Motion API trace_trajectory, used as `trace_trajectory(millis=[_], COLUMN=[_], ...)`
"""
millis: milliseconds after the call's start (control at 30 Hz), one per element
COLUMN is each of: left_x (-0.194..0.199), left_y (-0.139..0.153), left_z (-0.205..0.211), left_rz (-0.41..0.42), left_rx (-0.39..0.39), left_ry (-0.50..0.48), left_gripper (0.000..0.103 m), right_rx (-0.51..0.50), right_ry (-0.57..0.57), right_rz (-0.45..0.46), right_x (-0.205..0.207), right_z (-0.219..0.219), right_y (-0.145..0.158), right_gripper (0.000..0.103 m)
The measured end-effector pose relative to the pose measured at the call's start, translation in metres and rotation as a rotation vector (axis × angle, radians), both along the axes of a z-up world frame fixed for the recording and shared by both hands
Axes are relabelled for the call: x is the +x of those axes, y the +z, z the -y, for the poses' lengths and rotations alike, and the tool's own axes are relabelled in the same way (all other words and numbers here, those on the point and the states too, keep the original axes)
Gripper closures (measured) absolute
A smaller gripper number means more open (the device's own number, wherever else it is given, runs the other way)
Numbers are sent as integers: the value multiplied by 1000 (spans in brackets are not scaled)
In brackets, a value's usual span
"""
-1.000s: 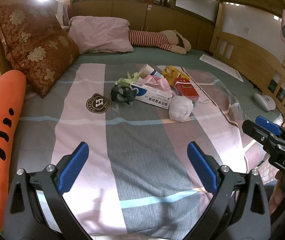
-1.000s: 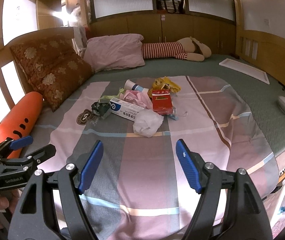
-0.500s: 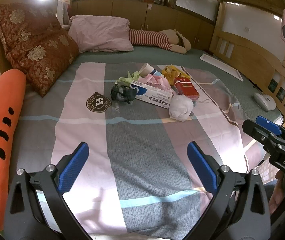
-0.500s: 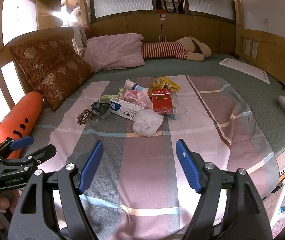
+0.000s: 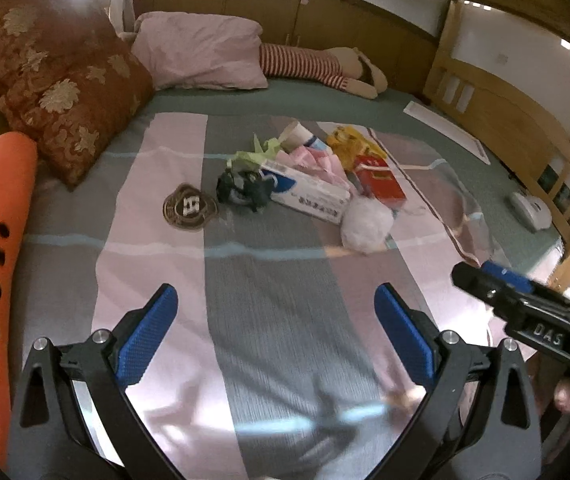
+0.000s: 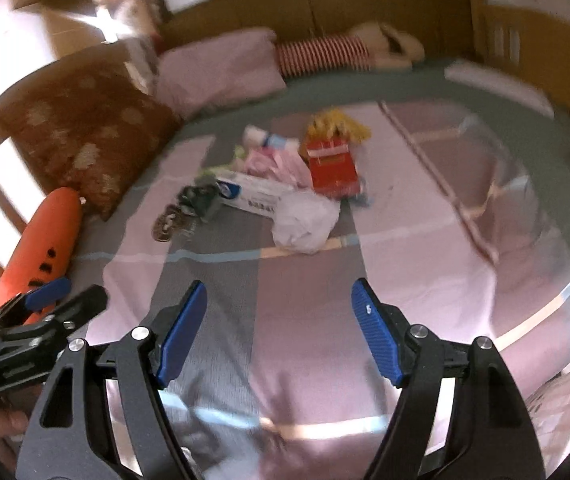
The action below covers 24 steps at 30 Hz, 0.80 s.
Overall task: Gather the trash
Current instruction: 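Grasp the white tissue with right tool while left tool grasps dark green foil wrapper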
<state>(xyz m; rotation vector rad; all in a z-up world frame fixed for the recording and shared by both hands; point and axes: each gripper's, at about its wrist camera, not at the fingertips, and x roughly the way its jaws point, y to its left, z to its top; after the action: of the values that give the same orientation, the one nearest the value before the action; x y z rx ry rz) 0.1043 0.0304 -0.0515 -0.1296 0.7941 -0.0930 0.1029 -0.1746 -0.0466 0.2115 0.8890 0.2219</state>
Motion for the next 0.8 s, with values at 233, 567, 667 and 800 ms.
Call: trace_trajectory(millis=[233, 567, 667, 800], left_x=[75, 164, 184, 201], left_y=[-21, -59, -67, -80], left_z=[-19, -23, -18, -17], left_rz=[-59, -87, -100, -134], left_rx=[1, 14, 30, -3], left_ry=[45, 25, 29, 17], left_gripper=[5, 5, 5, 37], right_rx=[33, 71, 57, 40], right_ry=[-49, -93, -94, -75], right_rz=[-109, -226, -242, -251], right_x=[72, 130, 140, 144], right_z=[-11, -13, -13, -13], right_y=[-32, -72, -80, -85], right_gripper=[29, 30, 33, 47])
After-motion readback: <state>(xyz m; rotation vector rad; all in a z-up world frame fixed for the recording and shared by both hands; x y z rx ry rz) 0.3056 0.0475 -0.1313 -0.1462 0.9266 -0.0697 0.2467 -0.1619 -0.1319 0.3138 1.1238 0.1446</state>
